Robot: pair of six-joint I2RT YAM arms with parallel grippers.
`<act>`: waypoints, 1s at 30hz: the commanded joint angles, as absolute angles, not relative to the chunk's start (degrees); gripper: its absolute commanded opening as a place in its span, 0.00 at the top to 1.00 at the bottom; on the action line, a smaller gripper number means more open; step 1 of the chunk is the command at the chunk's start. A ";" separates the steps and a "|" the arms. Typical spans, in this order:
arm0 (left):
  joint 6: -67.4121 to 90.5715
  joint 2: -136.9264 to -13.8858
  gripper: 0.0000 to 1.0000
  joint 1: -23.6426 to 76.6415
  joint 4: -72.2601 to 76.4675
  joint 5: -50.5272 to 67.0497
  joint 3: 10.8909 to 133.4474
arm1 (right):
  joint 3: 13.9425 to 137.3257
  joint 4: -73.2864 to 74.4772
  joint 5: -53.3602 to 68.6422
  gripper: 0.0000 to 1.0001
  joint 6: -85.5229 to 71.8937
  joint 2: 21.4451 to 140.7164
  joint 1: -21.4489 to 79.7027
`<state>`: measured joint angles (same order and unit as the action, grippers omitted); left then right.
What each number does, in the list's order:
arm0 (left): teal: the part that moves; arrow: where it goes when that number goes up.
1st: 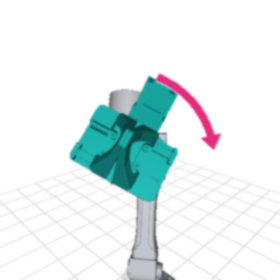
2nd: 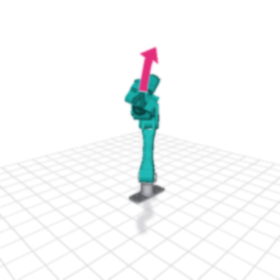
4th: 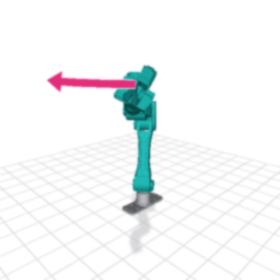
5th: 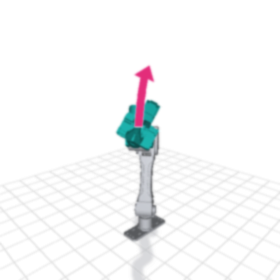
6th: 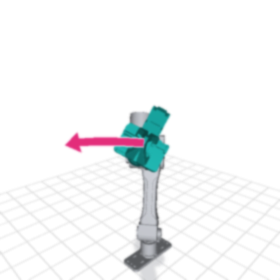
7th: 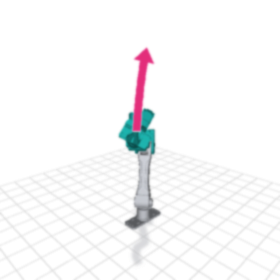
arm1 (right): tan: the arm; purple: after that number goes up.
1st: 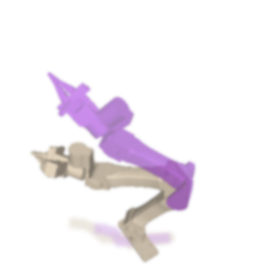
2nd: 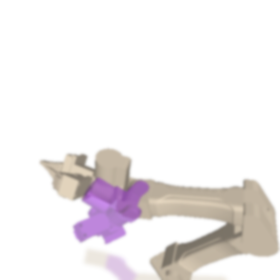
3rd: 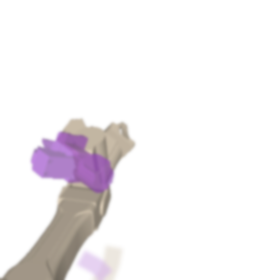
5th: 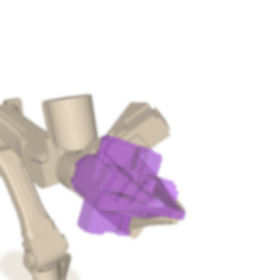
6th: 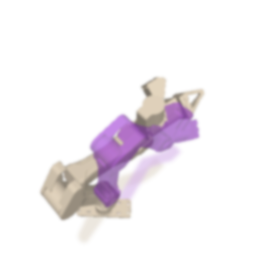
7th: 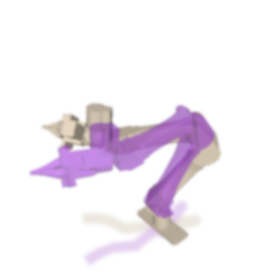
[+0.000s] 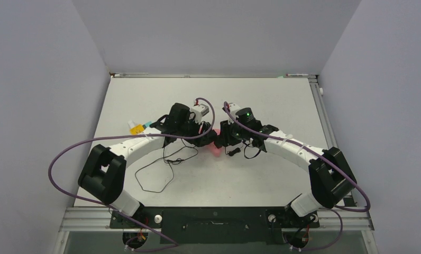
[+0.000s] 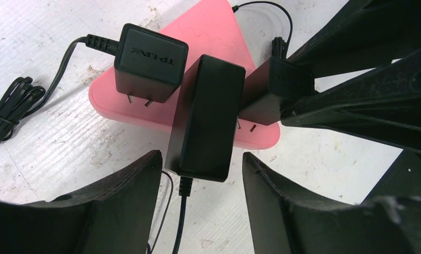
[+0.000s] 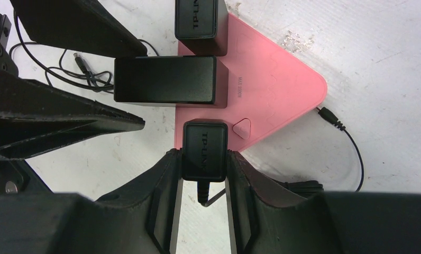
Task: Pull the plug off the socket
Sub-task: Remove the plug from the socket.
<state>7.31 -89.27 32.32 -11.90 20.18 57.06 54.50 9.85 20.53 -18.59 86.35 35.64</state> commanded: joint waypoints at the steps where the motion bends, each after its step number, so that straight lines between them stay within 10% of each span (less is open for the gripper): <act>1: 7.39 -90.03 0.48 32.77 -11.15 19.90 60.07 | 54.93 6.76 23.64 0.95 -18.49 85.63 35.66; 20: 6.15 -92.18 0.98 34.19 -12.87 20.53 61.20 | 57.42 10.37 12.05 0.95 -15.16 87.47 41.56; 30: 7.66 -93.16 1.00 33.89 -12.30 23.18 61.18 | 58.74 11.29 6.19 0.95 -12.53 88.62 47.06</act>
<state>5.34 -92.33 33.26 -15.31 19.77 58.54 56.53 12.25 6.72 -13.50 87.92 43.86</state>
